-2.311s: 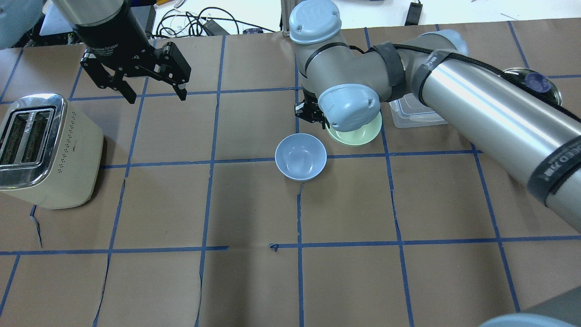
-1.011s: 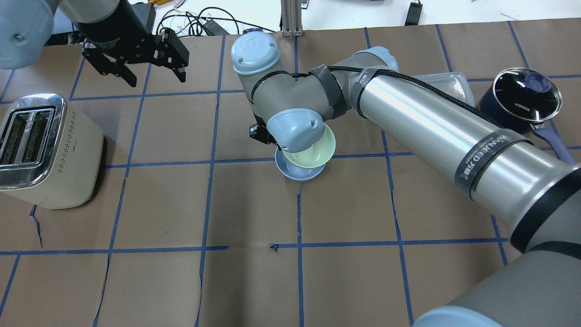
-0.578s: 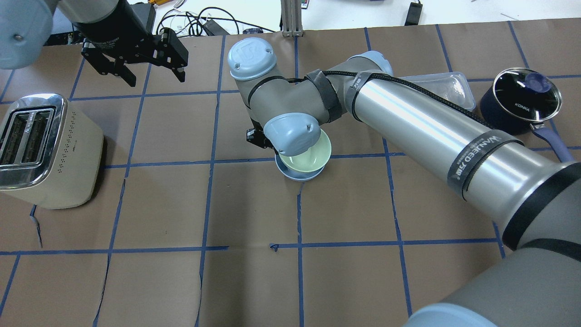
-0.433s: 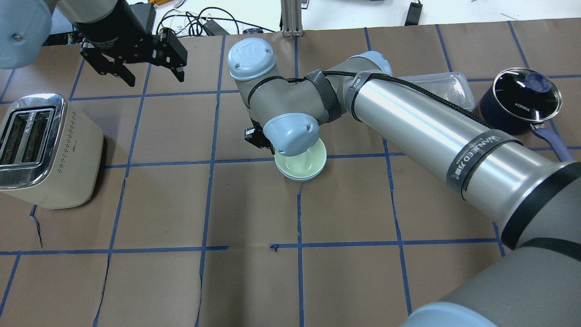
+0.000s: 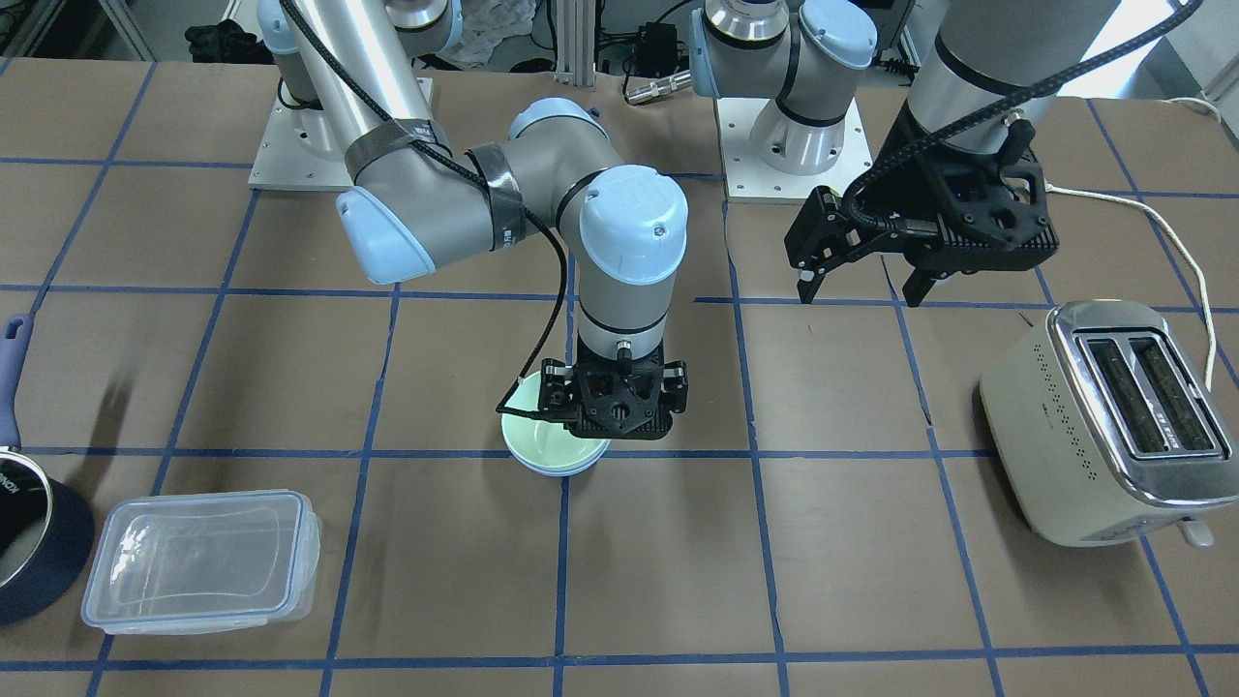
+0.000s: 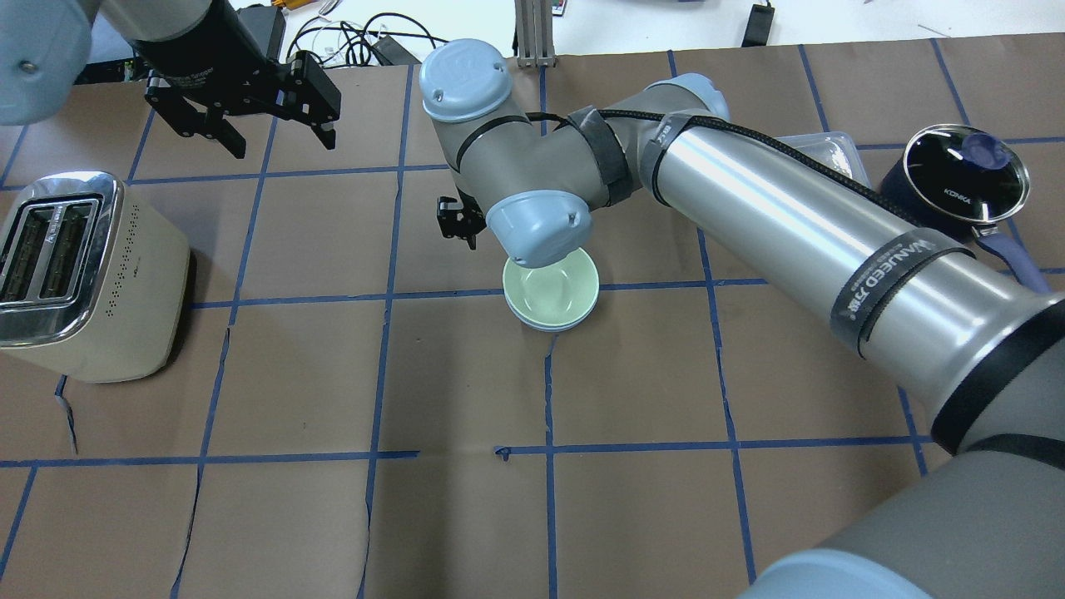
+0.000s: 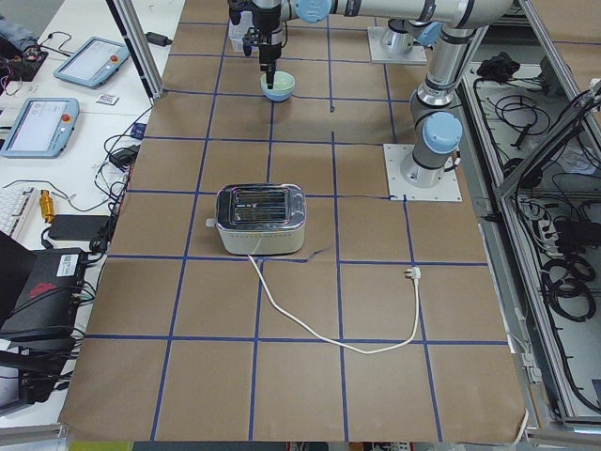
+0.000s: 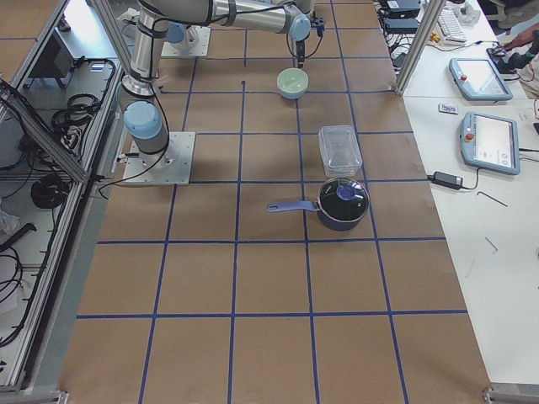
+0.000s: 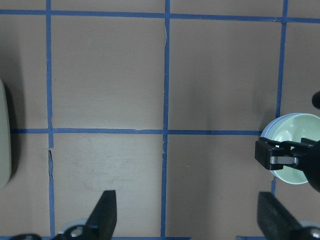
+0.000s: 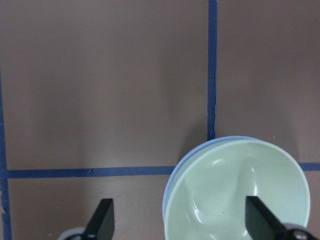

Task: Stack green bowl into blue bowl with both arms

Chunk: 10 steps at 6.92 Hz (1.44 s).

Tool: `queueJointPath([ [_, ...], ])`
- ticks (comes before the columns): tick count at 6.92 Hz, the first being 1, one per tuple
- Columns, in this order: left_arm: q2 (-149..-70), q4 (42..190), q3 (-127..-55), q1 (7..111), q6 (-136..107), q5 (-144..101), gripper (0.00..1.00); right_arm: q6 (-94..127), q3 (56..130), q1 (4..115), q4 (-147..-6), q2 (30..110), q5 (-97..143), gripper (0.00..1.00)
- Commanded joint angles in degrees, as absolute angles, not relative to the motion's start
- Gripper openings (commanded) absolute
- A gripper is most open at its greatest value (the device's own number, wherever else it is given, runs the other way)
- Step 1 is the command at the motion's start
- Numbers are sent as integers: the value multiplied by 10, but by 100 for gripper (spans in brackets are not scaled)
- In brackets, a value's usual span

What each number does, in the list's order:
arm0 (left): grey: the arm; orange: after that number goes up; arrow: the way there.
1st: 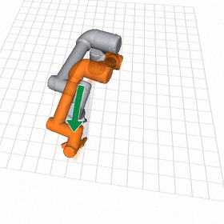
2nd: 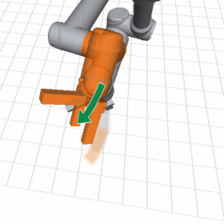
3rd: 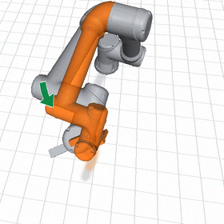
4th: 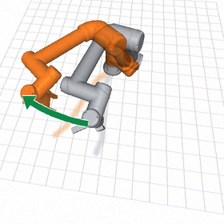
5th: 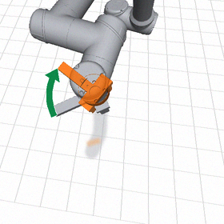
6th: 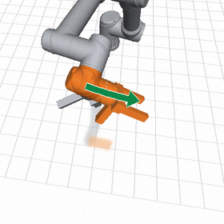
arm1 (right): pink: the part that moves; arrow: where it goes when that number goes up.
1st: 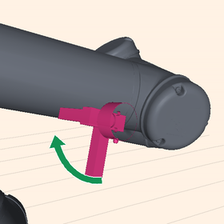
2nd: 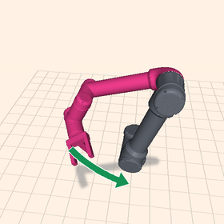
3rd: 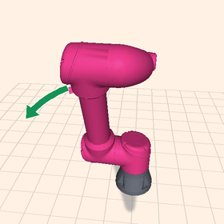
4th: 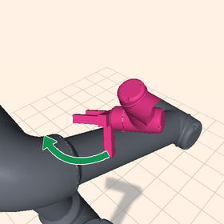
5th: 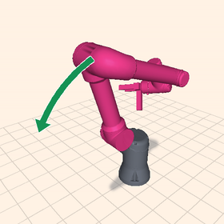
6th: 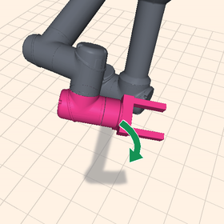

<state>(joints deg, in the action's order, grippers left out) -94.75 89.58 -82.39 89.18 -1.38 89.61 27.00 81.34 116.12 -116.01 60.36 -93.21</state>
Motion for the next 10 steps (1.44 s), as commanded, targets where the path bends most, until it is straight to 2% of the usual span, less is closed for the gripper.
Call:
queueJointPath([
  [1, -947, 893, -821, 890, -13, 894, 100, 252, 794, 1099, -1119, 624, -926, 100],
  [3, -946, 894, -824, 891, -13, 895, 100, 201, 802, 1016, -1055, 666, -876, 100],
  [6, -946, 894, -823, 895, -20, 895, 100, 144, 823, 957, -963, 766, -876, 100],
  [9, -941, 939, -816, 895, -21, 901, 100, 50, 891, 914, -921, 858, -877, 100],
  [10, -940, 938, -817, 895, -20, 901, 100, 22, 905, 909, -922, 866, -881, 100],
])
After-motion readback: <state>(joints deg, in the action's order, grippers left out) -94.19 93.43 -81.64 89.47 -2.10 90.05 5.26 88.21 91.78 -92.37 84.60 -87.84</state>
